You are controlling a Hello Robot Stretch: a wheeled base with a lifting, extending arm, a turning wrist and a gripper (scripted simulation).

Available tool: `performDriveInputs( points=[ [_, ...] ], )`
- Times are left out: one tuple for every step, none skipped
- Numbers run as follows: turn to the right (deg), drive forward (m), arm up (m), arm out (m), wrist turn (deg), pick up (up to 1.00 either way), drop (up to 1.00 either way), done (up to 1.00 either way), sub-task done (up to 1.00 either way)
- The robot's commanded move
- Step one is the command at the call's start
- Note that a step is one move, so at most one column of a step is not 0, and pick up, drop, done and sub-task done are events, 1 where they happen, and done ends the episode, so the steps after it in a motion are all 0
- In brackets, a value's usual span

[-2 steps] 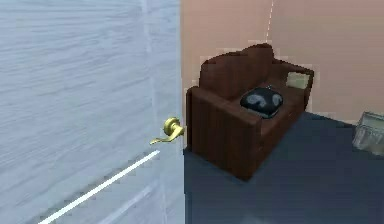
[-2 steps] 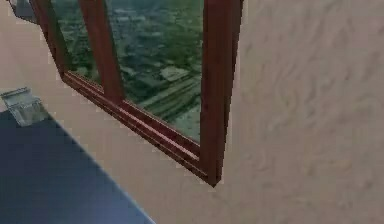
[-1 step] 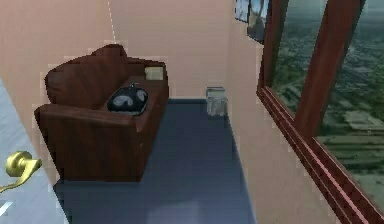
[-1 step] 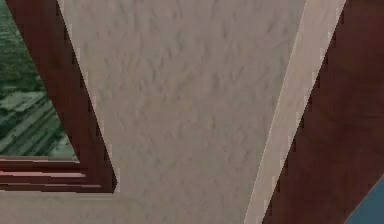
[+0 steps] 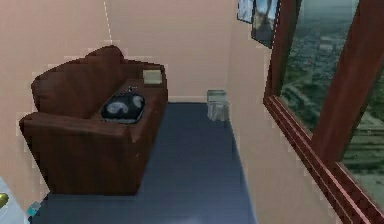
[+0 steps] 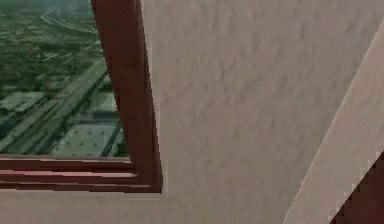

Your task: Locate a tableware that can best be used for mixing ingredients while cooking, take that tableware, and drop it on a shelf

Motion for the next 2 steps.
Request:
performDriveInputs(
  points=[
    [-45.0, 0.0, 0.0, 0.0, 0.0, 0.0, 0.0, 0.0, 0.0],
    [-45.0, 0.0, 0.0, 0.0, 0.0, 0.0, 0.0, 0.0, 0.0]
  ],
)
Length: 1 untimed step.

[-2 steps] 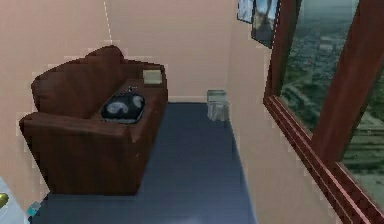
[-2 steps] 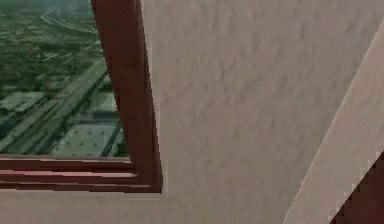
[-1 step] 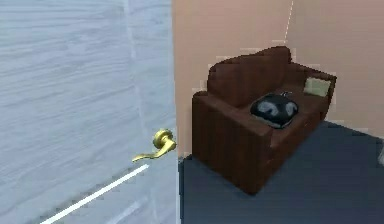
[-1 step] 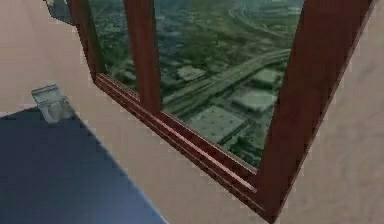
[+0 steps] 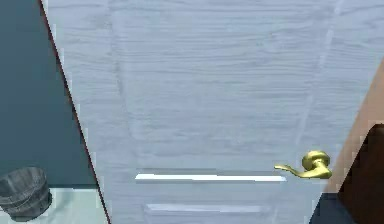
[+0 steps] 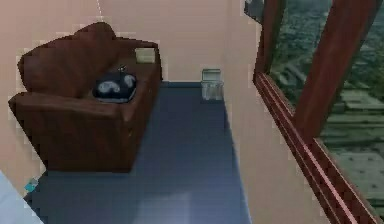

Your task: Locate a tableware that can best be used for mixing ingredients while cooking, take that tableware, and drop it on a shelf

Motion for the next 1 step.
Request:
performDriveInputs(
  points=[
    [-45.0, 0.0, 0.0, 0.0, 0.0, 0.0, 0.0, 0.0, 0.0]
  ],
)
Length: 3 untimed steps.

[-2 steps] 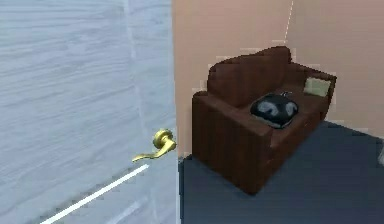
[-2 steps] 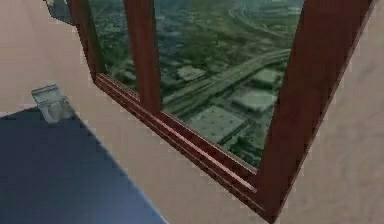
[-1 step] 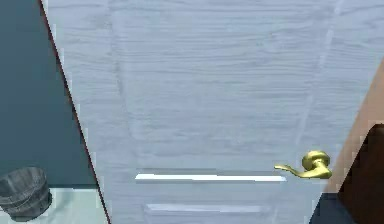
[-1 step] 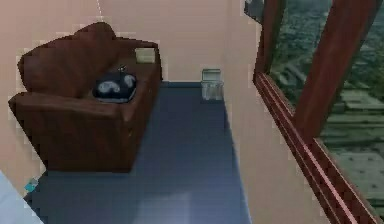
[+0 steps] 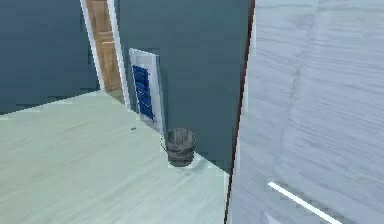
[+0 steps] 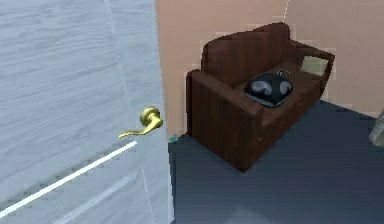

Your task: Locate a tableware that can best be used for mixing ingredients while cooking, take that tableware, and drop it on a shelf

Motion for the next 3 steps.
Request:
performDriveInputs(
  points=[
    [-15.0, 0.0, 0.0, 0.0, 0.0, 0.0, 0.0, 0.0, 0.0],
    [0.0, 0.65, 0.0, 0.0, 0.0, 0.0, 0.0, 0.0, 0.0],
    [-45.0, 0.0, 0.0, 0.0, 0.0, 0.0, 0.0, 0.0, 0.0]
  ],
)
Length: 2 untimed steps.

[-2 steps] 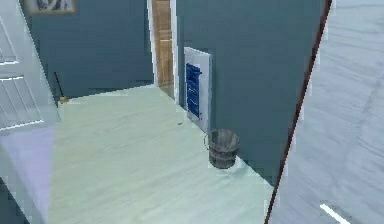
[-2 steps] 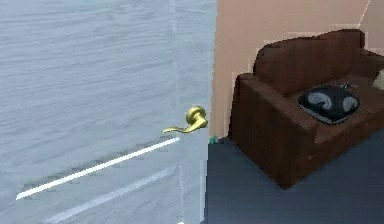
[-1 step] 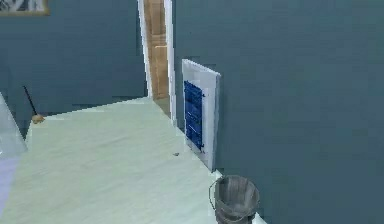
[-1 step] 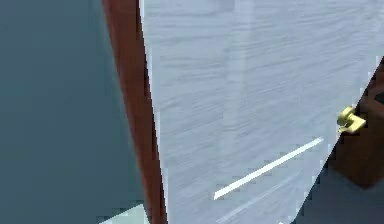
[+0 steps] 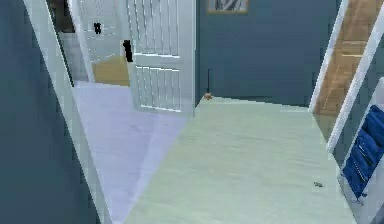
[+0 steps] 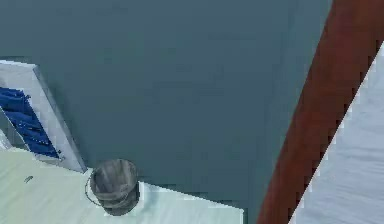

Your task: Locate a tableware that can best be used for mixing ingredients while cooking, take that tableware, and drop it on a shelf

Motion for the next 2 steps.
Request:
performDriveInputs(
  points=[
    [-45.0, 0.0, 0.0, 0.0, 0.0, 0.0, 0.0, 0.0, 0.0],
    [-18.0, 0.0, 0.0, 0.0, 0.0, 0.0, 0.0, 0.0, 0.0]
  ],
)
